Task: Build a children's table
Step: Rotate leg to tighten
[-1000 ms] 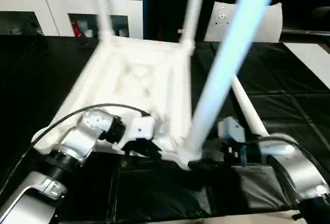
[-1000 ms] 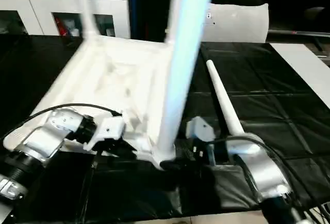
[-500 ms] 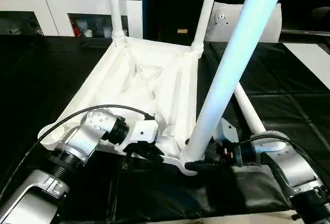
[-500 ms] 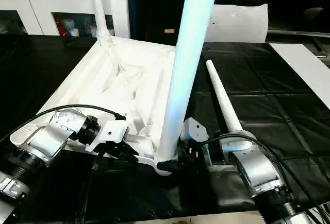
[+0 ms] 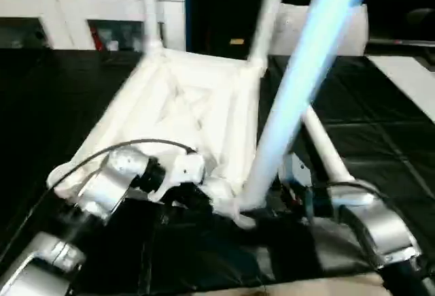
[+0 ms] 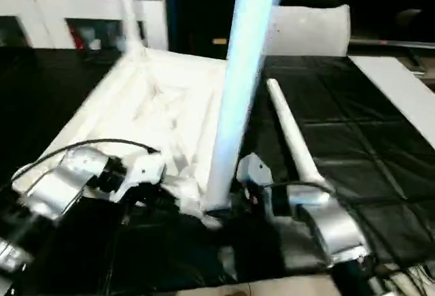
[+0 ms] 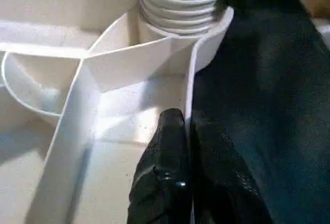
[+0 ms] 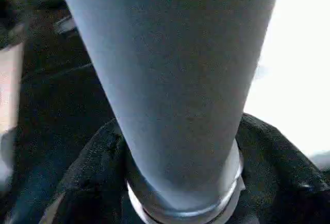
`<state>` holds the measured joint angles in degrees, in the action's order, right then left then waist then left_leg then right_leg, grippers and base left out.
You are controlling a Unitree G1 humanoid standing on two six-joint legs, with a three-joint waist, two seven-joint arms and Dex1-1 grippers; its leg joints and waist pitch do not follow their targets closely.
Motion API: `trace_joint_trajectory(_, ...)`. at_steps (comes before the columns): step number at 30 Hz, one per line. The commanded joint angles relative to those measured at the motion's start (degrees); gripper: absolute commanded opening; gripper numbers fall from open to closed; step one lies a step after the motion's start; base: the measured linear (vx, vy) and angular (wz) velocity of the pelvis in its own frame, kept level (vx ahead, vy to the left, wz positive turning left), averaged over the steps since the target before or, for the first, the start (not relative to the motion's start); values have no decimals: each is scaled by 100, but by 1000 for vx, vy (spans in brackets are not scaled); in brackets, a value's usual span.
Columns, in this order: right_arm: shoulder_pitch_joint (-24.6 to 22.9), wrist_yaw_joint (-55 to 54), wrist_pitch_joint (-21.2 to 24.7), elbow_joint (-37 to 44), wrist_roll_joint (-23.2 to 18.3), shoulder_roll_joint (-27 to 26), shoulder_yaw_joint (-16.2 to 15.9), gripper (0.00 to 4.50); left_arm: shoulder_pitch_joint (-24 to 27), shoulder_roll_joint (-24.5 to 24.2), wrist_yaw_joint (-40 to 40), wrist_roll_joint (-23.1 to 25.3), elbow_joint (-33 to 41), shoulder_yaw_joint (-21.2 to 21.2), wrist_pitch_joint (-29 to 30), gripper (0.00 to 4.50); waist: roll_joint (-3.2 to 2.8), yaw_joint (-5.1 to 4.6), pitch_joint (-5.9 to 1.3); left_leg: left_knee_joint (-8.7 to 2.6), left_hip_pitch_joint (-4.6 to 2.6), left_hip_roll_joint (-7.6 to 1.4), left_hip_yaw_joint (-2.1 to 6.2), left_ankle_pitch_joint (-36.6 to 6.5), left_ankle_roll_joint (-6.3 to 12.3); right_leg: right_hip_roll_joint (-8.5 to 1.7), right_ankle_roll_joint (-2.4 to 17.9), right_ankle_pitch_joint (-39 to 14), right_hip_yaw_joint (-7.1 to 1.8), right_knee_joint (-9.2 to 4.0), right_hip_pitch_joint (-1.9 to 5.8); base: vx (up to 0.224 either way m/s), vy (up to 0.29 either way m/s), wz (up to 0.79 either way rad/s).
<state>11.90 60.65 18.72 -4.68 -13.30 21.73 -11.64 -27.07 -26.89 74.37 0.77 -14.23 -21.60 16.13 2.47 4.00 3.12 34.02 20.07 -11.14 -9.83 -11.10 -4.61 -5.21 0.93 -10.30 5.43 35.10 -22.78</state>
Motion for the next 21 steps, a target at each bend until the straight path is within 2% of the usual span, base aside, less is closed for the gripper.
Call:
trace_joint_trajectory(1, 91, -676, 383, 135, -105, -701, -258, 270, 63, 575, -1011, -72, 579, 288, 670, 0, -9, -35, -306, -484, 48, -233, 91, -1476, -63, -362, 827, -2339, -301, -495, 311, 0, 0, 0)
trace_joint_trajectory(2, 138, -1045, 479, 28, -70, -969, -212, 270, 147, 744, -1329, -22, 742, 374, 982, 0, 19, -113, -315, -465, 38, -214, 101, -1509, -100, -377, 727, -2590, -290, -525, 294, 0, 0, 0)
trace_joint_trajectory(4, 230, -1669, 572, -204, 33, -1393, -120, 268, 263, 1056, -1853, 96, 954, 487, 1411, 0, 17, -173, -312, -453, 53, -189, 110, -1522, -94, -377, 628, -2834, -270, -565, 287, 0, 0, 0)
trace_joint_trajectory(5, 290, -2148, 635, -341, 159, -1727, -76, 267, 354, 1330, -2289, 233, 1137, 527, 1732, 0, 39, -251, -307, -444, 74, -174, 119, -1512, -89, -363, 502, -3055, -248, -598, 277, 0, 0, 0)
trace_joint_trajectory(9, 436, -2815, 764, -583, 400, -2117, -37, 266, 372, 1763, -2961, 405, 1188, 591, 2058, 0, 17, -313, -304, -411, 22, -153, 98, -1558, 59, -336, 504, -3027, -263, -655, 200, 0, 0, 0)
trace_joint_trajectory(11, 546, -3142, 820, -732, 510, -2304, -19, 266, 283, 2075, -3415, 506, 1100, 635, 2151, 0, 10, -315, -313, -416, 13, -164, 92, -1562, 72, -312, 541, -2809, -269, -636, 189, 0, 0, 0)
trace_joint_trajectory(14, 544, -3269, 798, -725, 552, -2411, 37, 266, 263, 2222, -3580, 619, 1185, 603, 2292, 0, -7, -277, -328, -434, 34, -180, 88, -1425, 139, -309, 569, -2397, -299, -598, 211, 0, 0, 0)
trace_joint_trajectory(15, 528, -3360, 786, -712, 549, -2484, 109, 301, 257, 2272, -3642, 676, 1243, 564, 2372, 0, -10, -265, -333, -433, 40, -179, 88, -1383, 147, -308, 595, -2283, -301, -582, 218, 0, 0, 0)
trace_joint_trajectory(16, 468, -3439, 754, -636, 550, -2495, 193, 301, 238, 2276, -3655, 704, 1263, 522, 2413, 0, -36, -253, -346, -438, 54, -184, 86, -1256, 144, -303, 659, -1994, -310, -547, 234, 0, 0, 0)
trace_joint_trajectory(17, 421, -3436, 712, -589, 554, -2441, 210, 322, 217, 2213, -3628, 696, 1232, 498, 2338, 0, -35, -240, -356, -433, 51, -184, 80, -1160, 156, -300, 729, -1741, -313, -524, 242, 0, 0, 0)
trace_joint_trajectory(18, 393, -3430, 686, -563, 558, -2400, 217, 342, 202, 2168, -3608, 691, 1207, 485, 2280, 0, -31, -237, -354, -431, 55, -177, 75, -1134, 173, -296, 753, -1663, -315, -523, 250, 0, 0, 0)
trace_joint_trajectory(19, 344, -3400, 656, -520, 561, -2328, 244, 346, 183, 2065, -3519, 681, 1157, 463, 2180, 0, -50, -220, -355, -432, 51, -174, 71, -1124, 184, -296, 791, -1586, -317, -512, 257, 0, 0, 0)
trace_joint_trajectory(20, 285, -3335, 576, -467, 564, -2230, 278, 346, 165, 1929, -3394, 670, 1095, 444, 2063, 0, -37, -199, -355, -430, 50, -171, 64, -1128, 202, -299, 782, -1570, -322, -520, 258, 0, 0, 0)
trace_joint_trajectory(21, 267, -3298, 524, -452, 565, -2192, 290, 358, 160, 1878, -3348, 667, 1069, 442, 2023, 0, -63, -184, -356, -434, 46, -172, 69, -1125, 194, -302, 787, -1558, -322, -513, 259, 0, 0, 0)
